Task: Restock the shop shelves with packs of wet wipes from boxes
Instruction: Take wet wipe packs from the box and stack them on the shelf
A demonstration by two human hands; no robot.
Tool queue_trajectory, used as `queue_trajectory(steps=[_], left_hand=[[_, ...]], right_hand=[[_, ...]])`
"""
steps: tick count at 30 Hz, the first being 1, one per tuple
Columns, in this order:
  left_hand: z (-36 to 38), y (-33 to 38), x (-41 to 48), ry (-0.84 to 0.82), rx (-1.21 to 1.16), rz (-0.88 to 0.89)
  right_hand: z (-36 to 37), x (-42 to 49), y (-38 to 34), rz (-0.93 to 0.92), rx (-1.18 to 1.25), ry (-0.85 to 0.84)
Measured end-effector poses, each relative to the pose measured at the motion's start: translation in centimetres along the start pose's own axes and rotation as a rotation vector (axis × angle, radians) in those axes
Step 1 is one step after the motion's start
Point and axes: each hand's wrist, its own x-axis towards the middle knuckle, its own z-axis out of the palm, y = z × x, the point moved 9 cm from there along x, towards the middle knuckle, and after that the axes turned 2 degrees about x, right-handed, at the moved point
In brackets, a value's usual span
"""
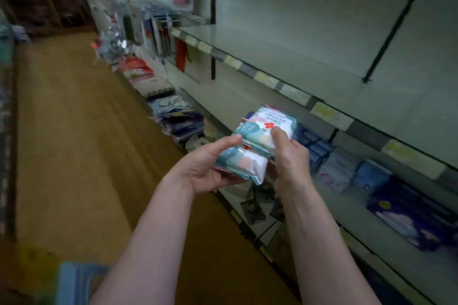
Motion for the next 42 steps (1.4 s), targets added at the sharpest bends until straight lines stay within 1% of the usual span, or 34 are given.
queue_trajectory(steps=[5,7,11,12,16,21,23,26,29,31,36,40,42], left_hand=[[7.2,-0.4,4.3,-0.103,-0.278,0.040],[10.3,0.1,6.1,-0.185,-0.320,0.039],[16.0,1.5,9.6,-0.354,-0.221,0.002],[17.2,1.8,10.4,-0.372,-0.194,-0.019],[20.3,3.8,14.1,-0.295,0.041,-0.041],[23.2,5.9,18.5,-0.268,0.239,-0.070],[25.2,6.1,19.7,-0.314,0.235,-0.070],[28.7,5.1,20.4,-0.408,0.166,-0.086],[32.2,3.4,20.8,-0.465,0.180,-0.112],[34.1,2.6,21.3,-0.455,0.205,-0.111],[38.9,1.4,22.2,-0.407,0.326,-0.040],[43.8,0.1,21.4,-0.458,0.297,-0.054],[46.4,-0.2,20.8,-0.490,0.296,-0.047]], right_hand=[[-4.9,2.8,-4.3,-0.131,0.098,0.148],[-6.4,3.9,-6.0,-0.173,0.130,0.198],[-9.9,5.9,-9.4,-0.246,0.155,0.297],[-10.7,6.5,-10.1,-0.262,0.159,0.312],[-13.1,8.9,-12.9,-0.223,0.142,0.330],[-18.3,10.5,-15.7,-0.208,0.098,0.506],[-19.7,11.0,-16.2,-0.211,0.140,0.537],[-21.7,11.4,-17.1,-0.243,0.202,0.565],[-24.0,11.3,-18.4,-0.283,0.191,0.583],[-26.0,10.9,-19.0,-0.293,0.175,0.602],[-31.3,9.6,-20.4,-0.302,0.123,0.673],[-35.5,8.3,-23.6,-0.382,0.071,0.697],[-37.6,7.6,-25.7,-0.414,0.007,0.706]])
